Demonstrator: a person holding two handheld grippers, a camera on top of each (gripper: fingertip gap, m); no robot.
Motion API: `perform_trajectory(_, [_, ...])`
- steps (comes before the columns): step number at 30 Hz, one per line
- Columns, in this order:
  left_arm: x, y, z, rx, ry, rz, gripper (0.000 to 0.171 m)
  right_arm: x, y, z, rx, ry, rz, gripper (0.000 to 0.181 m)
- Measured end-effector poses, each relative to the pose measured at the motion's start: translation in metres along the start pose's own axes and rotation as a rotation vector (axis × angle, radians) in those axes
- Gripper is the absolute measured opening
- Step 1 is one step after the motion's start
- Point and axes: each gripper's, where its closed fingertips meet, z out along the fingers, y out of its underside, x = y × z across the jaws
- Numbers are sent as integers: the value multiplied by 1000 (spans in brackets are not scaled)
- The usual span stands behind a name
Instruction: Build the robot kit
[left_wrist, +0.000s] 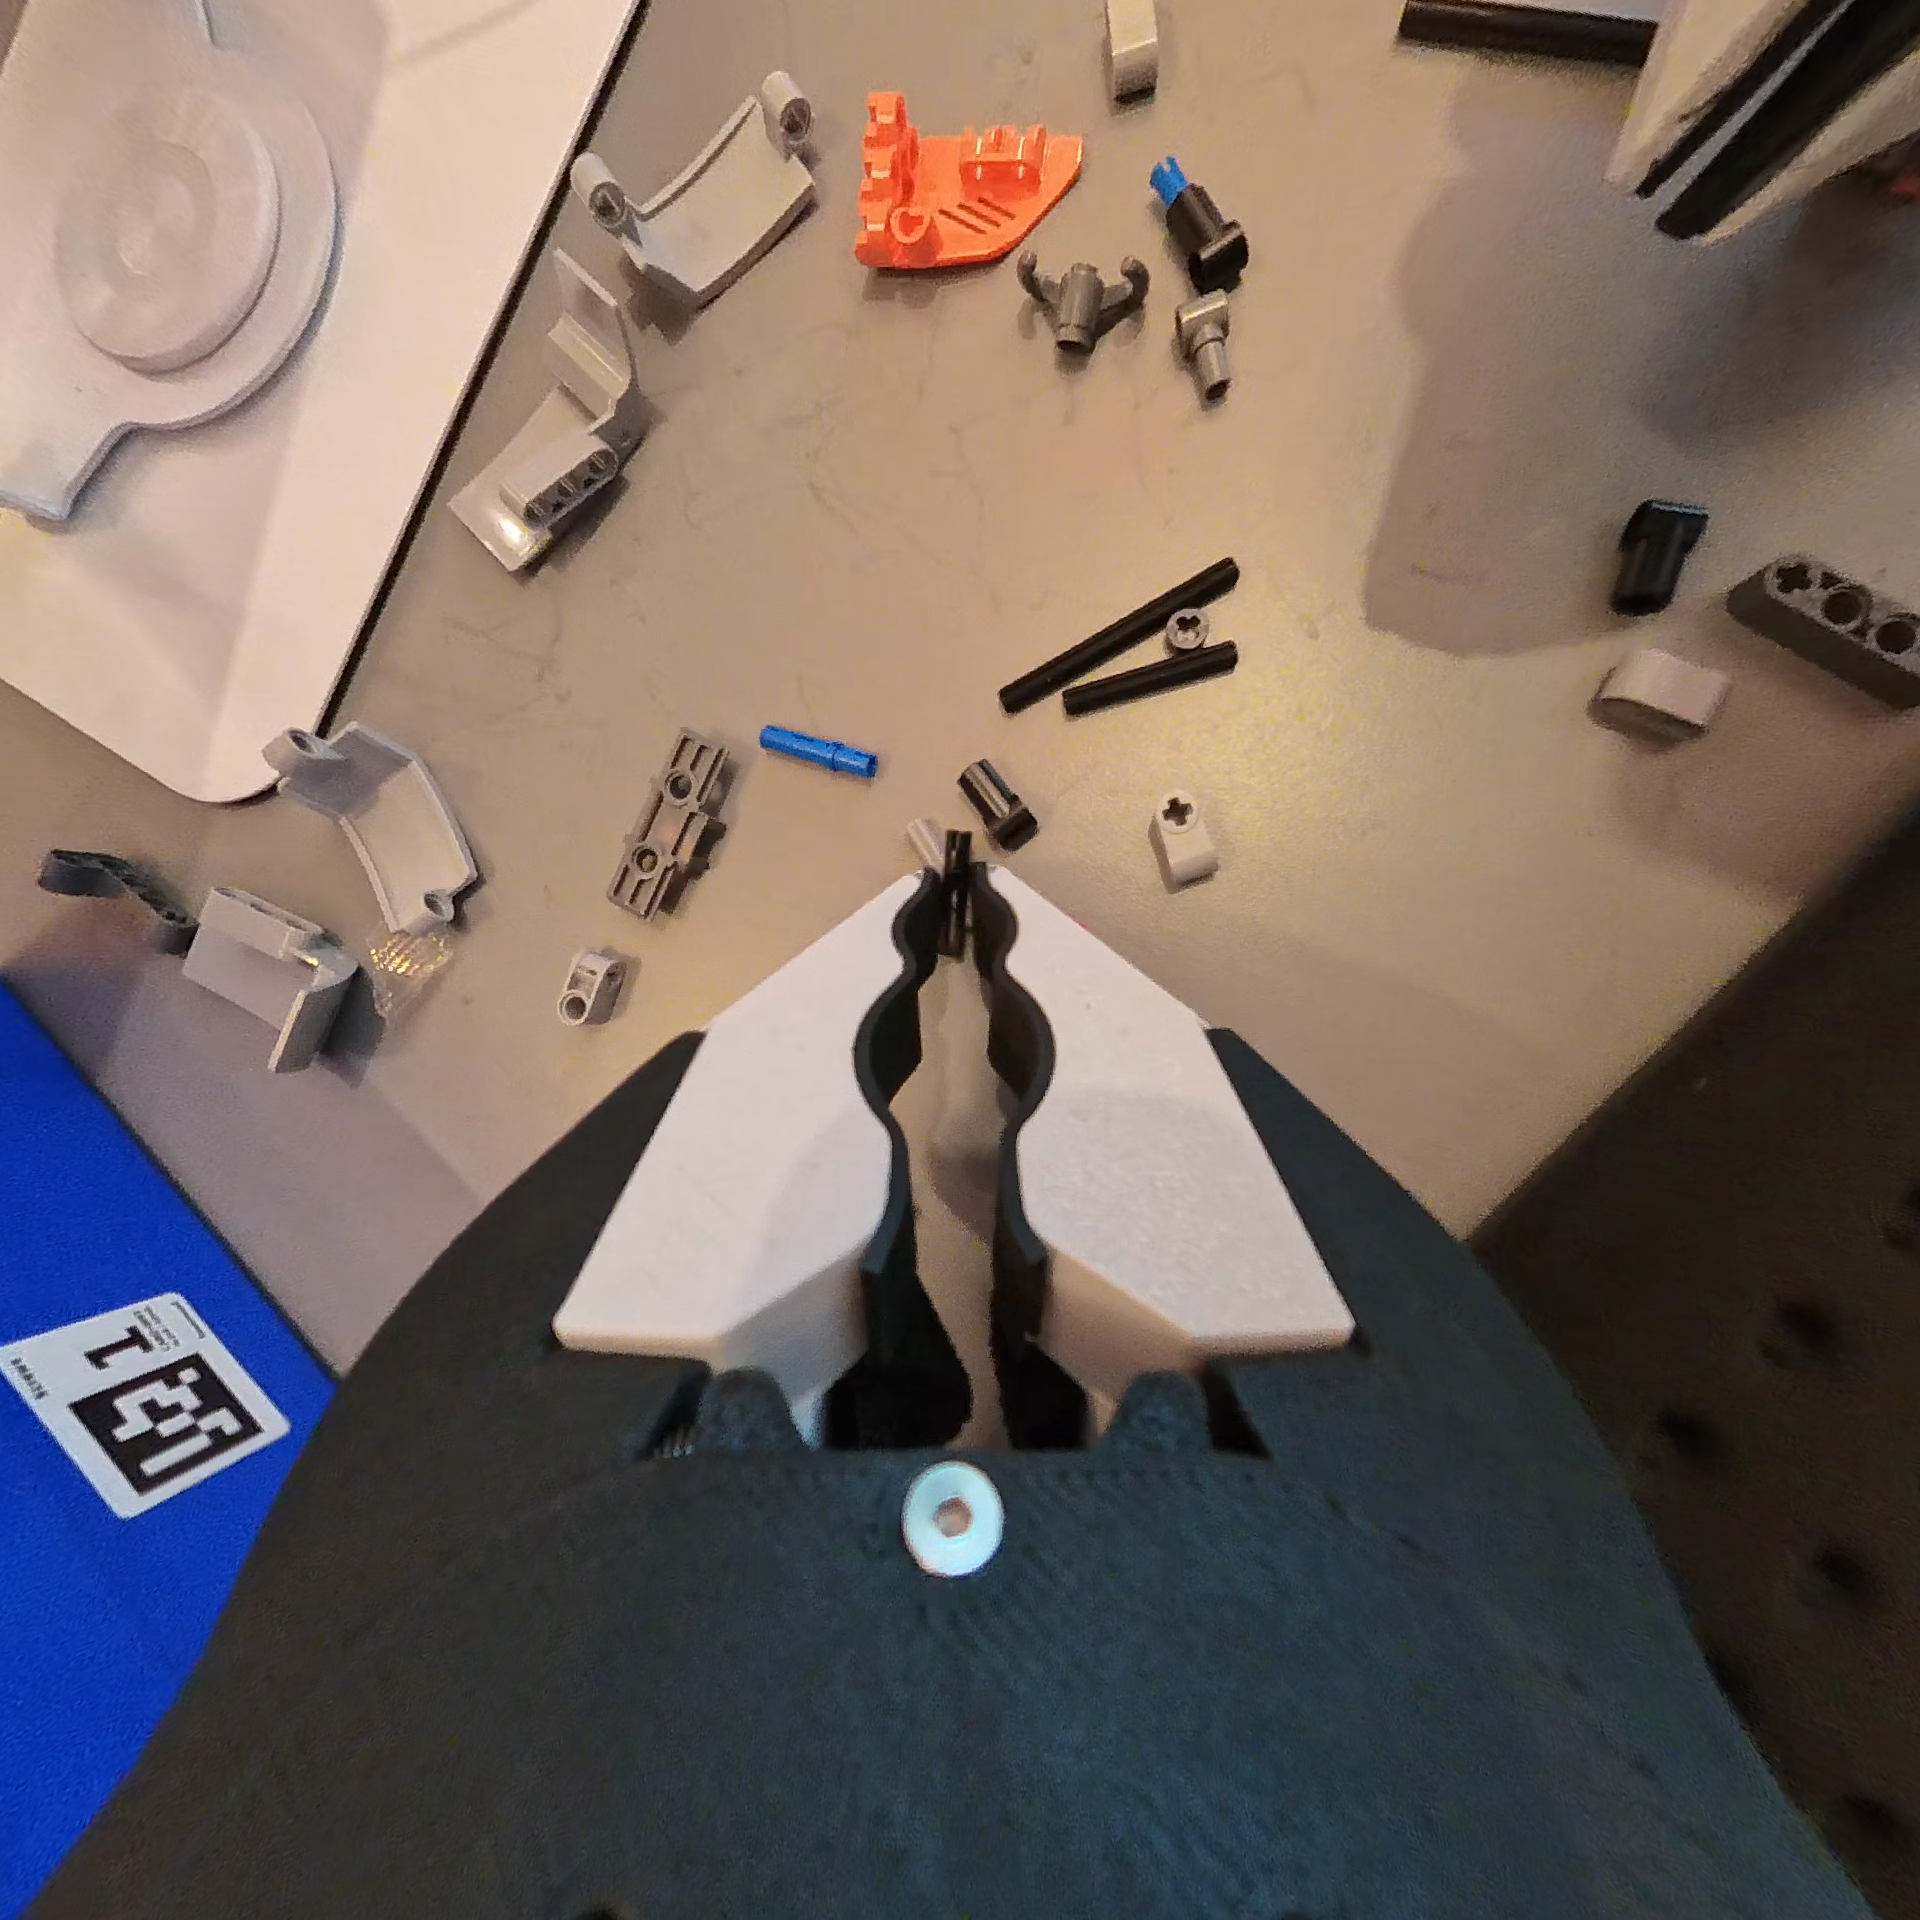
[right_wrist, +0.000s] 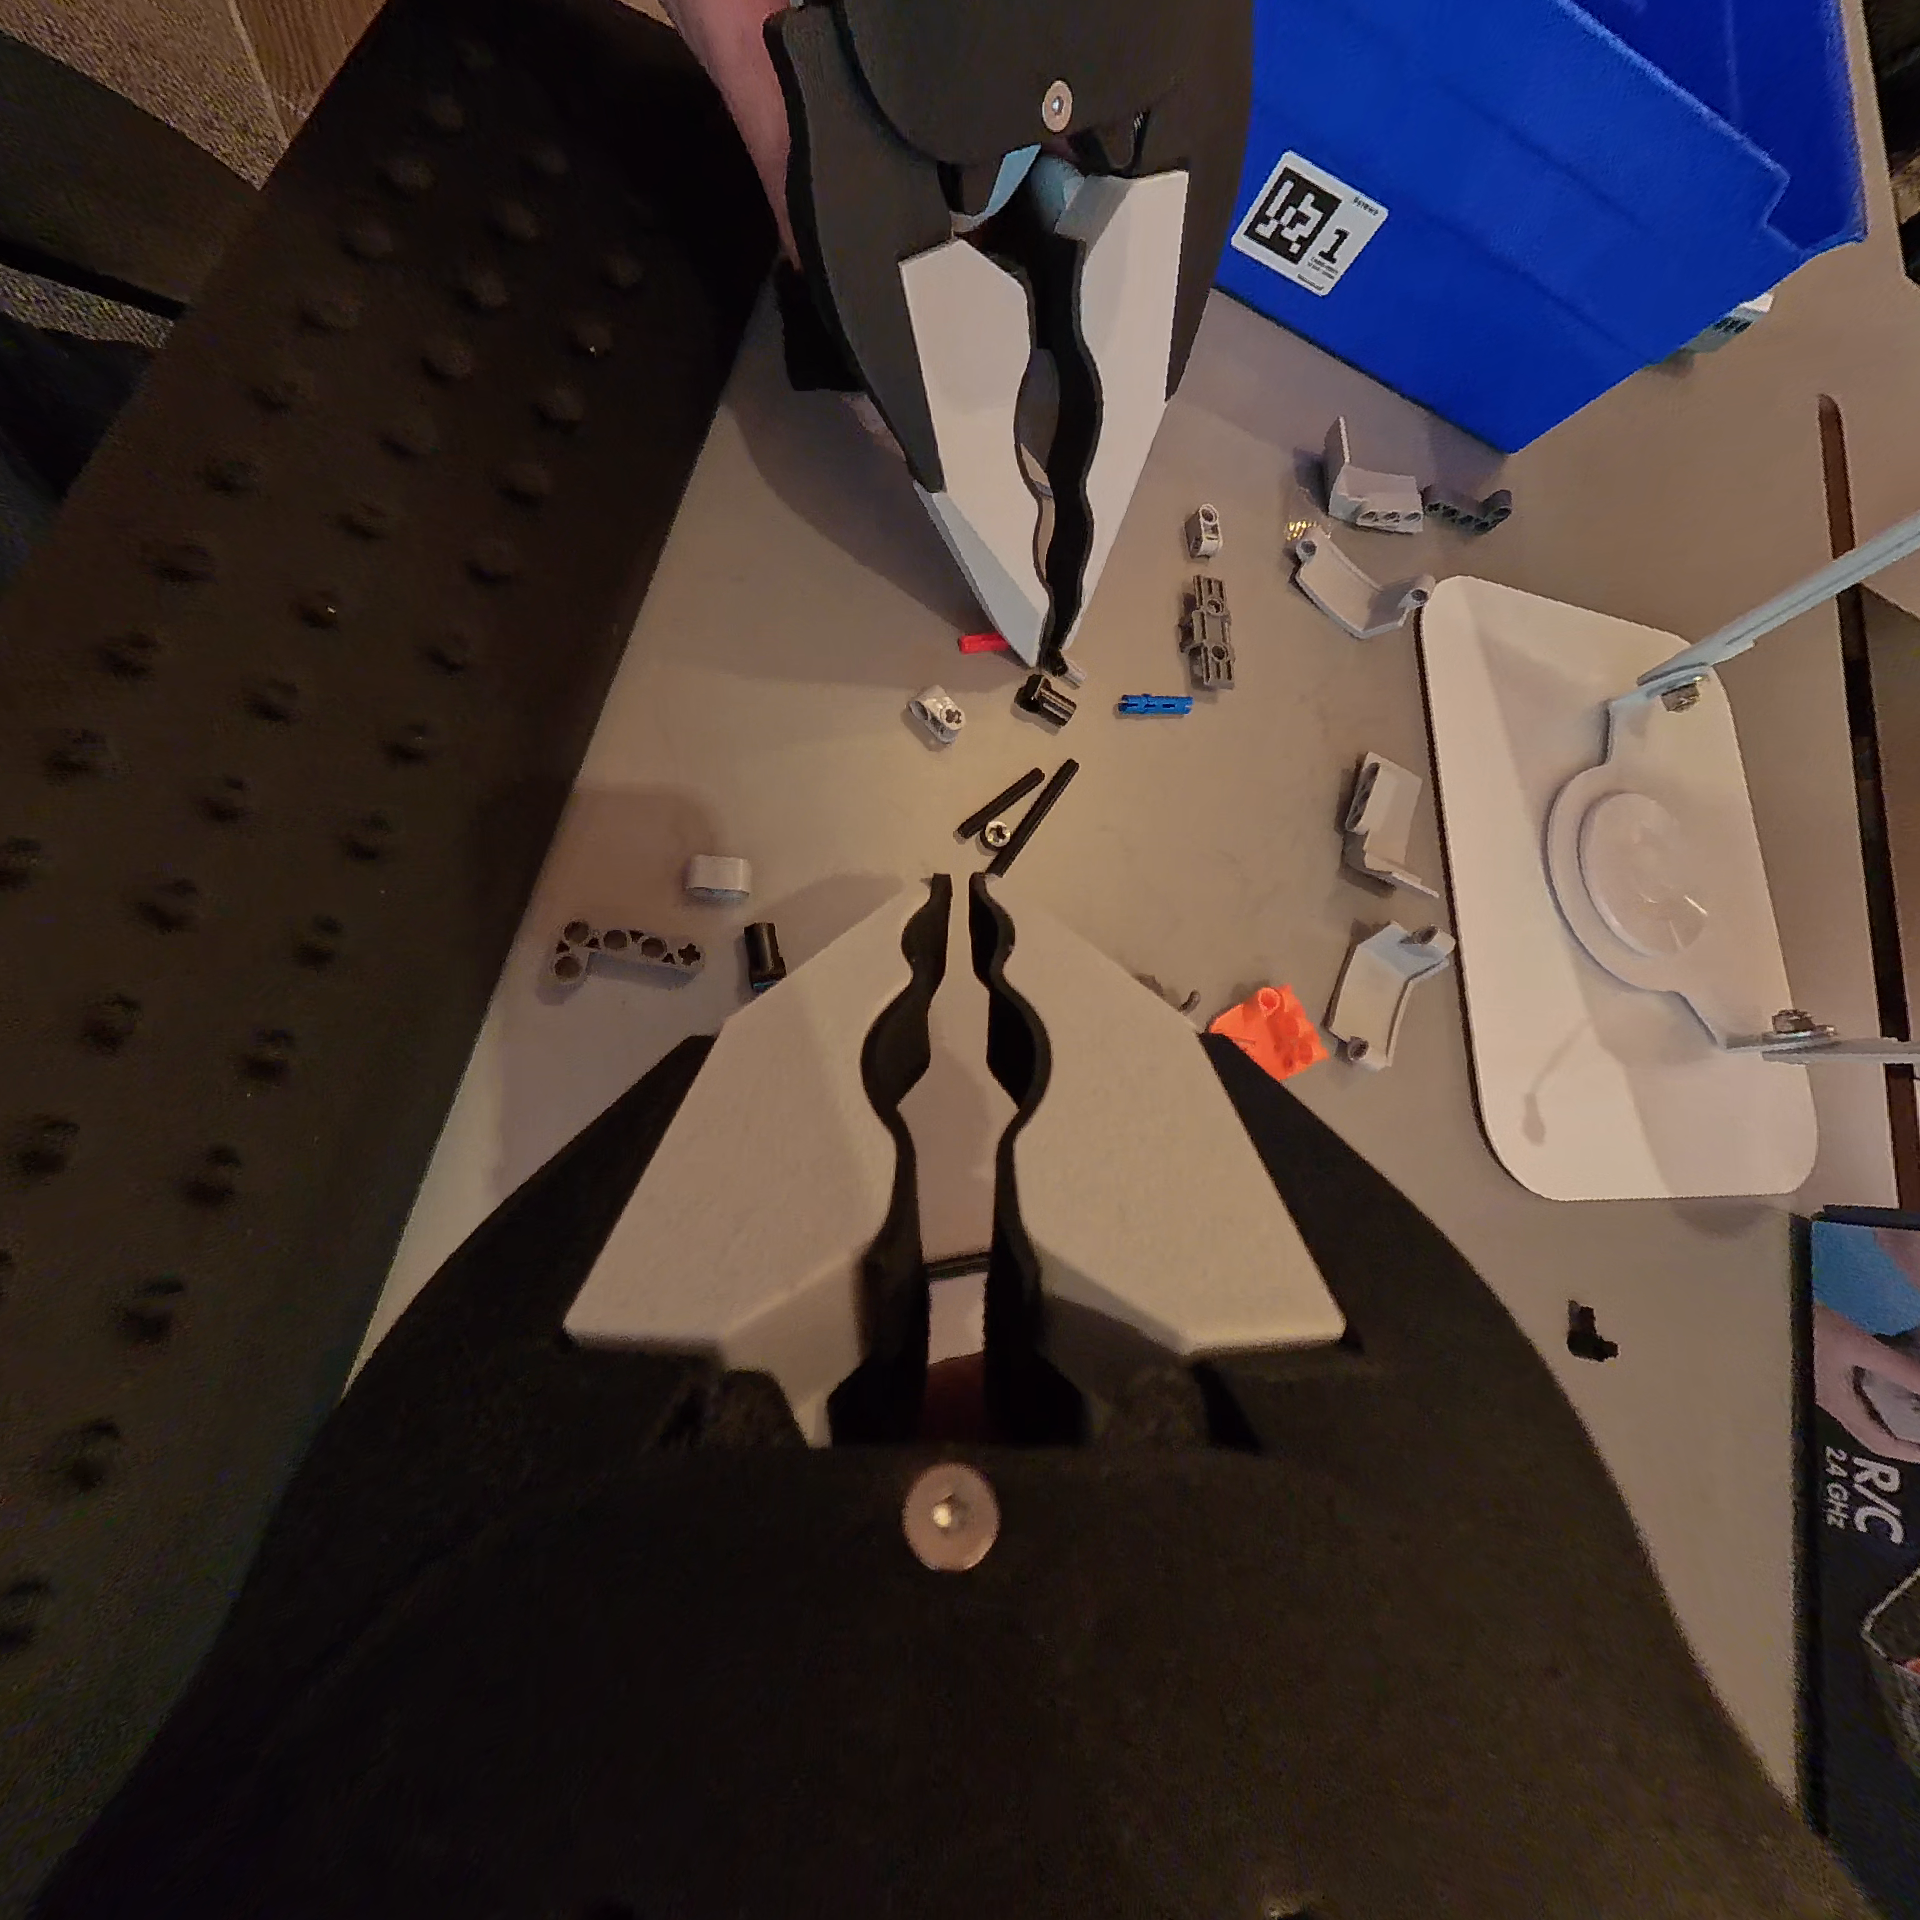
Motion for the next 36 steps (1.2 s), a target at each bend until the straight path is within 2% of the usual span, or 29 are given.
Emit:
perform_trajectory(5, [-2, -3, 0, 24, -48, 71, 2, 3, 1, -2, 13, 11, 18, 1])
perform_trajectory(8, [1, -17, -9, 118, -68, 111, 2, 7, -7, -3, 66, 21, 61, 3])
perform_trajectory(14, [30, -64, -43, 385, -133, 406, 2, 13, -25, -7, 210, 10, 142, 9])
perform_trajectory(18, [51, -82, -53, 516, -98, 536, 2, 12, -27, -7, 220, 43, 58, 5])
perform_trajectory(22, [58, -86, -48, 523, -81, 603, 2, 8, -21, -3, 188, 72, -43, 6])
perform_trajectory(31, [66, -94, -57, 625, -12, 600, 2, 2, -25, -6, 241, 20, -41, 1])
perform_trajectory(36, [65, -92, -54, 627, 4, 563, 2, 1, -19, -6, 204, 4, -47, 1])
